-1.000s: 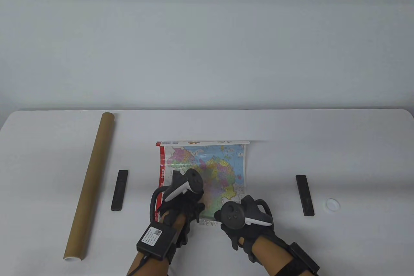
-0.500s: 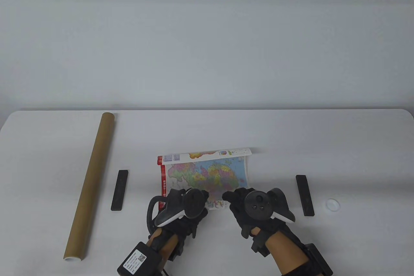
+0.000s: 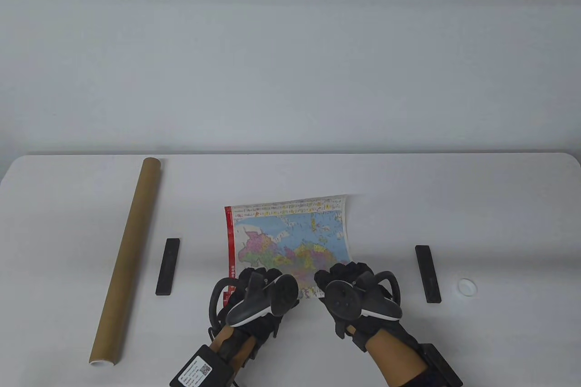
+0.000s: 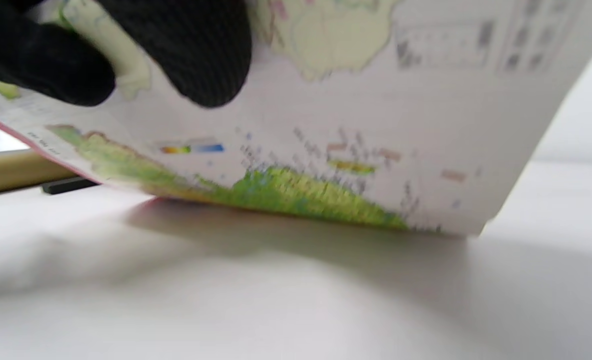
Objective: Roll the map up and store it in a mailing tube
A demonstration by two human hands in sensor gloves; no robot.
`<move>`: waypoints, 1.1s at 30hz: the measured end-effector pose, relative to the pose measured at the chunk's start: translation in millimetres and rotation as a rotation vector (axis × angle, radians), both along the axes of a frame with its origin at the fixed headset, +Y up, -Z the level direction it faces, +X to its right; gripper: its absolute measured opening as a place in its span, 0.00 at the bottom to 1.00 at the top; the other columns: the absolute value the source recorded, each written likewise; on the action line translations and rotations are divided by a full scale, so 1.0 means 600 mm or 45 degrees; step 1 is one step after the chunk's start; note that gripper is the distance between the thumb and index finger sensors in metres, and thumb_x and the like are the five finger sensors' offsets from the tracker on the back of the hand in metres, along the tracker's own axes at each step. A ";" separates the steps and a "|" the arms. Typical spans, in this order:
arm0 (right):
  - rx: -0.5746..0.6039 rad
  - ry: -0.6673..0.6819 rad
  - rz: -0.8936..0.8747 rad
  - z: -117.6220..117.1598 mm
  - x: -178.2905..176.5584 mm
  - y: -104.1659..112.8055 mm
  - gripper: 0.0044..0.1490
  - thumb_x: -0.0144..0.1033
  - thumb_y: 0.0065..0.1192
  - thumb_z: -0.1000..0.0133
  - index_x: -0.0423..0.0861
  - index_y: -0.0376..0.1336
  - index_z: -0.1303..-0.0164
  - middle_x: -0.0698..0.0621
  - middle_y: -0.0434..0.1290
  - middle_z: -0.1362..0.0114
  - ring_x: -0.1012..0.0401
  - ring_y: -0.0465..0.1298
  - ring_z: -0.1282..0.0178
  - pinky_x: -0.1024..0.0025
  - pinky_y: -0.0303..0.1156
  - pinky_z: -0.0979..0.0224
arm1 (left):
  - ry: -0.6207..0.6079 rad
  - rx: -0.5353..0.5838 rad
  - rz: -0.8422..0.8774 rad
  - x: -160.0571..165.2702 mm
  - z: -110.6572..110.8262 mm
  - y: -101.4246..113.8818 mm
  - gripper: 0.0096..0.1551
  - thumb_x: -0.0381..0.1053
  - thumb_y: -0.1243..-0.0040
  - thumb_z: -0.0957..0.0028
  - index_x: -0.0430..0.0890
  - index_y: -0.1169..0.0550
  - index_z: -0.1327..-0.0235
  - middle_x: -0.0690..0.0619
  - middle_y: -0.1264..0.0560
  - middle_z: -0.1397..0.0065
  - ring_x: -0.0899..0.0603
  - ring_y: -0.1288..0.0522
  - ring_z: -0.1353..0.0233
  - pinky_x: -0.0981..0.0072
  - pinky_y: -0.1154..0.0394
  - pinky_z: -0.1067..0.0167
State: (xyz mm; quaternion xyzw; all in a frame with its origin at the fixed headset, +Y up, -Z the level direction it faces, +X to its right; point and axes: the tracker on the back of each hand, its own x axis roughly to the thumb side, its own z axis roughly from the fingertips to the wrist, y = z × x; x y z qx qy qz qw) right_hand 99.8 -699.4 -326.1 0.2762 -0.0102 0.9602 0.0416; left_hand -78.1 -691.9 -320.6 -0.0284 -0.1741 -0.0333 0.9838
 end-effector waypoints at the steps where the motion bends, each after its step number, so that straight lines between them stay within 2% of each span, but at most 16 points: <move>1: -0.007 0.001 -0.004 0.000 0.000 -0.002 0.32 0.37 0.62 0.39 0.37 0.68 0.26 0.38 0.67 0.35 0.36 0.67 0.35 0.28 0.57 0.33 | 0.014 0.014 -0.030 0.003 0.003 0.000 0.27 0.70 0.39 0.54 0.65 0.18 0.42 0.59 0.24 0.37 0.45 0.23 0.32 0.50 0.32 0.25; 3: -0.062 0.004 -0.010 -0.003 -0.001 -0.004 0.33 0.37 0.60 0.39 0.35 0.68 0.26 0.35 0.63 0.32 0.34 0.65 0.34 0.27 0.56 0.33 | 0.025 0.059 -0.081 0.008 0.009 0.005 0.28 0.70 0.38 0.54 0.66 0.20 0.39 0.59 0.28 0.31 0.44 0.26 0.28 0.50 0.34 0.24; 5: -0.116 -0.019 -0.062 -0.009 0.005 -0.005 0.33 0.36 0.59 0.39 0.35 0.68 0.27 0.35 0.63 0.33 0.34 0.64 0.34 0.28 0.56 0.33 | 0.033 0.194 -0.114 0.014 0.022 0.013 0.32 0.69 0.37 0.54 0.67 0.26 0.34 0.60 0.31 0.28 0.45 0.27 0.27 0.51 0.34 0.23; 7: -0.207 -0.035 -0.154 -0.018 0.014 -0.008 0.32 0.35 0.60 0.40 0.34 0.69 0.28 0.35 0.64 0.36 0.36 0.65 0.36 0.28 0.56 0.34 | -0.001 0.336 -0.061 0.016 0.033 0.016 0.31 0.67 0.35 0.54 0.66 0.25 0.35 0.60 0.29 0.31 0.47 0.25 0.30 0.52 0.33 0.25; 9: -0.279 -0.028 -0.258 -0.022 0.022 -0.009 0.32 0.34 0.60 0.40 0.32 0.68 0.28 0.35 0.63 0.37 0.35 0.65 0.37 0.27 0.55 0.34 | -0.022 0.340 -0.064 0.016 0.033 0.016 0.28 0.67 0.35 0.55 0.65 0.22 0.39 0.60 0.26 0.37 0.49 0.22 0.36 0.53 0.31 0.26; 11: -0.284 -0.016 -0.274 -0.022 0.023 -0.008 0.33 0.34 0.61 0.40 0.32 0.67 0.28 0.35 0.63 0.37 0.35 0.65 0.37 0.27 0.54 0.34 | -0.014 0.358 -0.030 0.014 0.028 0.013 0.27 0.69 0.35 0.57 0.64 0.19 0.45 0.59 0.23 0.44 0.50 0.19 0.43 0.55 0.28 0.29; 12: -0.270 -0.010 -0.261 -0.020 0.023 -0.007 0.33 0.35 0.62 0.39 0.32 0.66 0.26 0.35 0.63 0.36 0.35 0.64 0.36 0.27 0.54 0.34 | 0.000 0.335 -0.032 0.014 0.025 0.011 0.26 0.69 0.35 0.58 0.64 0.18 0.47 0.59 0.22 0.47 0.51 0.18 0.46 0.55 0.27 0.30; 16: -0.024 0.014 -0.178 -0.003 0.014 0.009 0.41 0.35 0.68 0.41 0.35 0.57 0.19 0.37 0.65 0.33 0.35 0.66 0.33 0.27 0.55 0.32 | 0.079 0.177 0.062 0.002 0.006 0.002 0.27 0.71 0.34 0.60 0.63 0.18 0.49 0.59 0.21 0.53 0.52 0.17 0.52 0.57 0.25 0.34; 18: 0.124 0.020 -0.082 0.009 0.006 0.018 0.42 0.36 0.70 0.42 0.36 0.59 0.19 0.36 0.66 0.31 0.34 0.67 0.31 0.28 0.56 0.31 | 0.113 0.085 0.153 -0.008 -0.003 -0.002 0.28 0.72 0.34 0.61 0.63 0.18 0.49 0.60 0.20 0.55 0.53 0.17 0.55 0.58 0.24 0.35; 20: 0.196 0.013 0.002 0.016 0.000 0.021 0.43 0.37 0.71 0.43 0.36 0.58 0.19 0.37 0.66 0.30 0.34 0.67 0.30 0.28 0.56 0.31 | 0.124 0.001 0.239 -0.014 -0.011 -0.007 0.28 0.72 0.33 0.61 0.62 0.18 0.50 0.59 0.20 0.56 0.53 0.17 0.56 0.58 0.24 0.35; 24: 0.307 -0.015 0.112 0.019 -0.007 0.014 0.40 0.40 0.71 0.43 0.39 0.61 0.23 0.43 0.71 0.38 0.41 0.73 0.38 0.31 0.60 0.31 | 0.111 -0.114 0.332 -0.019 -0.016 -0.013 0.30 0.72 0.32 0.63 0.61 0.17 0.49 0.60 0.19 0.58 0.53 0.17 0.57 0.58 0.23 0.36; 28: 0.287 -0.048 0.147 0.014 -0.009 0.009 0.39 0.45 0.74 0.46 0.40 0.65 0.28 0.47 0.74 0.46 0.47 0.77 0.48 0.35 0.65 0.34 | 0.073 -0.030 0.264 -0.012 -0.009 -0.010 0.32 0.72 0.30 0.63 0.61 0.18 0.46 0.58 0.19 0.54 0.51 0.16 0.53 0.56 0.24 0.34; 33: 0.178 -0.095 0.056 0.000 0.006 0.006 0.36 0.45 0.75 0.46 0.39 0.68 0.33 0.50 0.76 0.52 0.50 0.78 0.53 0.38 0.68 0.36 | 0.087 0.207 0.014 0.000 0.012 0.000 0.38 0.73 0.32 0.61 0.65 0.26 0.34 0.58 0.21 0.39 0.46 0.18 0.37 0.52 0.30 0.27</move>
